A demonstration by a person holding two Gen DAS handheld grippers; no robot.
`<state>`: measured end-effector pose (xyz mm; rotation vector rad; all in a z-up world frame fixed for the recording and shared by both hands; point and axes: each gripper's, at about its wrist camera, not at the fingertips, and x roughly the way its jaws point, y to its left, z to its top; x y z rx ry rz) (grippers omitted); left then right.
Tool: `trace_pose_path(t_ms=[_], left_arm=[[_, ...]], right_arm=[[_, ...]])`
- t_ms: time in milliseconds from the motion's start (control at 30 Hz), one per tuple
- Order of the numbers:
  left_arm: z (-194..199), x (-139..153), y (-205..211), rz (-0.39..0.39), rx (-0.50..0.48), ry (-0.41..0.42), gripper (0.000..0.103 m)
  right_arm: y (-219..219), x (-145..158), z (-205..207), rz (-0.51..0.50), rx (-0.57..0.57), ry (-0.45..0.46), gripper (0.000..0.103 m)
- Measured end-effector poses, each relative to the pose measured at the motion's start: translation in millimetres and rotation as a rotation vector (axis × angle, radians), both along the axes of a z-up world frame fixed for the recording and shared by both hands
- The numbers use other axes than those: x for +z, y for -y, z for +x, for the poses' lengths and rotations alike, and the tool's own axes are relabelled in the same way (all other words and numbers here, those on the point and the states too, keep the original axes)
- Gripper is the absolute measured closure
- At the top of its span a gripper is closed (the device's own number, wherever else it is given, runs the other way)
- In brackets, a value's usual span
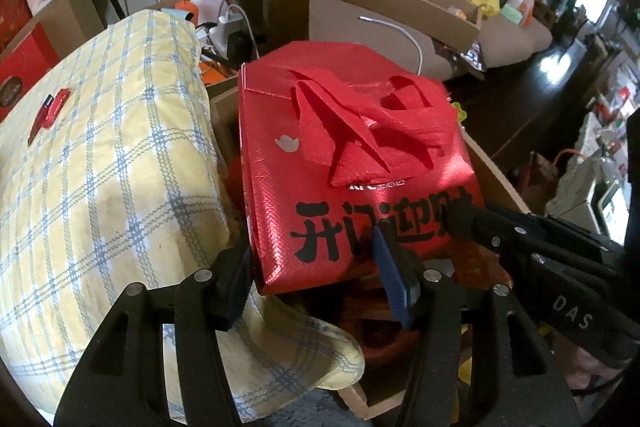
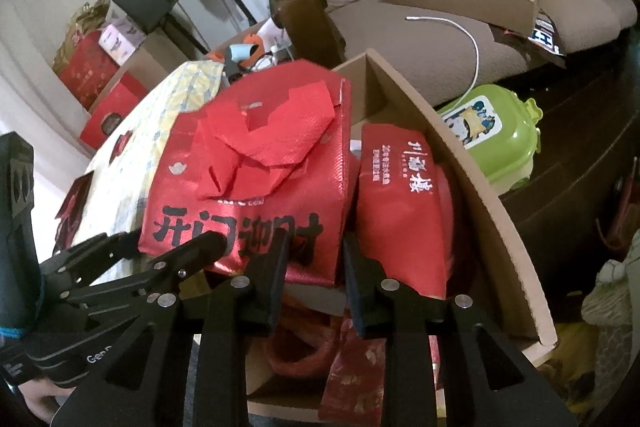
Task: Organize objects
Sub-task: 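Open the left gripper to release the red KFC bag in the box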
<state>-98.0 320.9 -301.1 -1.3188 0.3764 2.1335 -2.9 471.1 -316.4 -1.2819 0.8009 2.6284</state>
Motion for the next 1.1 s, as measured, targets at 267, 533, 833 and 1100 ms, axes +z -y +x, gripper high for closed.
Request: trace_pose_path(t_ms=[267, 533, 833, 1100], left_arm=[[-2.5, 6.0, 6.5, 0.033, 0.0, 0.025, 0.05], [-1.5, 10.8, 9.5, 0.044, 0.009, 0.026, 0.051], [-4.2, 19.3, 25.0, 0.081, 0.03, 0.039, 0.055], [2.5, 25.8, 28.0, 0.087, 0.033, 0.025, 0.055]], right_arm=[[-6.4, -2.2, 1.8, -0.021, -0.036, -0.019, 0.076], [-8.1, -3.1, 2.6, -0.023, -0.049, -0.028, 0.077], [-11.4, -3.7, 5.1, -0.019, -0.071, -0.031, 0.077], [-17.3, -5.9, 9.0, 0.023, -0.119, -0.013, 0.076]])
